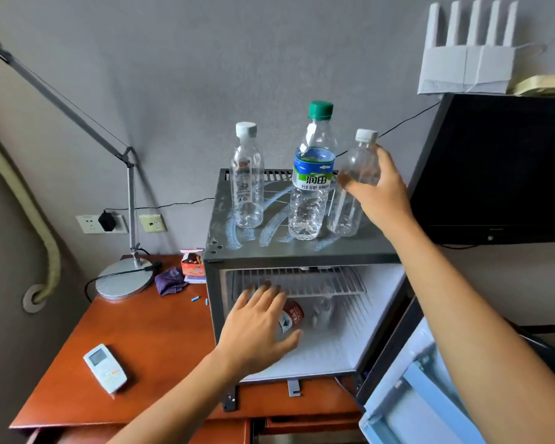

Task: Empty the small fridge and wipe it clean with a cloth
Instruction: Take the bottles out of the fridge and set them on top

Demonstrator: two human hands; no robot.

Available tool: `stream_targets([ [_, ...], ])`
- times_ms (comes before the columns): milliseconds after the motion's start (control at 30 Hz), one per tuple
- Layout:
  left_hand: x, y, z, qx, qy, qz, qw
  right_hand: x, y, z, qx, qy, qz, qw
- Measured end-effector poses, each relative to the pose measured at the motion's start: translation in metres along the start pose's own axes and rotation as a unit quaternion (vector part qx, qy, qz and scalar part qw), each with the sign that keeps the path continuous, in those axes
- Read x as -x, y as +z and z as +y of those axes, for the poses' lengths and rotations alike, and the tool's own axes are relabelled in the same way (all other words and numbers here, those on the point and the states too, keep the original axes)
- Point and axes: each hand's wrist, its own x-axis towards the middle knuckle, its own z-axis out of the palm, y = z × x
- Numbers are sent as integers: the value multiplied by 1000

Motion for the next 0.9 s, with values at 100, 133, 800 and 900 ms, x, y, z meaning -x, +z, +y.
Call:
stream_targets([
  [100,-2,19,-3,-4,-15,-18,1000,-6,-2,5,2,-6,-18,1000],
  [133,-2,24,-3,-3,-21,-23,1000,-7,-2,7,0,-7,-25,1000],
  [800,5,116,-16,-35,-81,-174,981,-3,-13,21,-36,35,-11,999],
  [900,0,132,-21,-23,-100,-221,970,14,-14,26,-52,49,64,995],
])
